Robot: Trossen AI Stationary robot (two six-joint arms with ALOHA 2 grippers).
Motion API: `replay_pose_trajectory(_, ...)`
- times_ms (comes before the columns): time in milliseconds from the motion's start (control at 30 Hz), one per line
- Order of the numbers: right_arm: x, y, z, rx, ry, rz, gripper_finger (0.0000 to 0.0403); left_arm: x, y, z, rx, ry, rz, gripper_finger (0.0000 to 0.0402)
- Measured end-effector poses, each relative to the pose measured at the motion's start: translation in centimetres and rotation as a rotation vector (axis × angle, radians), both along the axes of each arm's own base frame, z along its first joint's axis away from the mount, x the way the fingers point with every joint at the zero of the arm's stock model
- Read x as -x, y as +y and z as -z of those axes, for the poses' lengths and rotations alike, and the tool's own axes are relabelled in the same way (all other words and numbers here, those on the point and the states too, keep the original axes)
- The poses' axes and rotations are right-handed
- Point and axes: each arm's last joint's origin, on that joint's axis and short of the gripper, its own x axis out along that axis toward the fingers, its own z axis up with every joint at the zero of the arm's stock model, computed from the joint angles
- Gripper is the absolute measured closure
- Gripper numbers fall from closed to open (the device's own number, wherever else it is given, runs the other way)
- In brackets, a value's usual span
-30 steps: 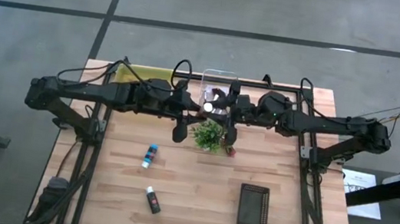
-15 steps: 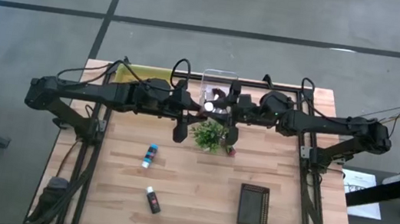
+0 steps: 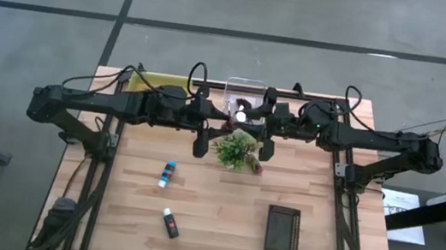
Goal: Pick & Place Paint Supplies
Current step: Put the brown paint bottle into the black bin
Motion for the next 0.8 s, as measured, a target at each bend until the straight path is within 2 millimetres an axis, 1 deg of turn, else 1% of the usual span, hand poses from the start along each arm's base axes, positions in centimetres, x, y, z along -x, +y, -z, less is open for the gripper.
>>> replay_pose_trajectory(133, 0.7, 0.0, 0.2, 0.0, 0.06, 0.013, 0.0293, 0.3, 0.1, -0.1, -0.008, 0.007, -0.004, 0.0153)
replay_pose_trajectory(233, 1.1, 0.0, 0.3, -0.008, 0.075, 0.017, 0.0293, 0.7, 0.2, -0.5, -0.013, 0.002, -0.011, 0.0124)
replay_pose_trajectory(333, 1.9, 0.0, 0.0, -0.022, 0.078, 0.037, 0.0293, 1.1, 0.2, -0.5, -0.019, 0.014, -0.012, 0.0107)
replay_pose_trajectory(433, 3.2, 0.2, 0.2, -0.047, 0.149, 0.041, 0.0293, 1.8, 0.3, -1.0, -0.038, 0.014, -0.04, 0.0102)
replay_pose_trajectory(533, 5.2, 0.9, 0.7, -0.081, 0.232, 0.042, 0.0293, 2.7, 0.4, -1.6, -0.061, 0.005, -0.077, 0.0101)
replay_pose_trajectory(633, 7.9, 2.0, 1.2, -0.134, 0.24, 0.046, 0.0293, 3.3, 0.5, -2.1, -0.087, -0.005, -0.115, 0.01)
replay_pose_trajectory(733, 10.5, 3.3, 2.7, -0.205, 0.237, 0.061, 0.0293, 4.0, 0.7, -2.7, -0.103, -0.028, -0.153, 0.01)
replay_pose_trajectory(800, 11.9, 4.3, 4.1, -0.254, 0.243, 0.073, 0.0293, 4.1, 0.7, -2.8, -0.119, -0.03, -0.172, 0.01)
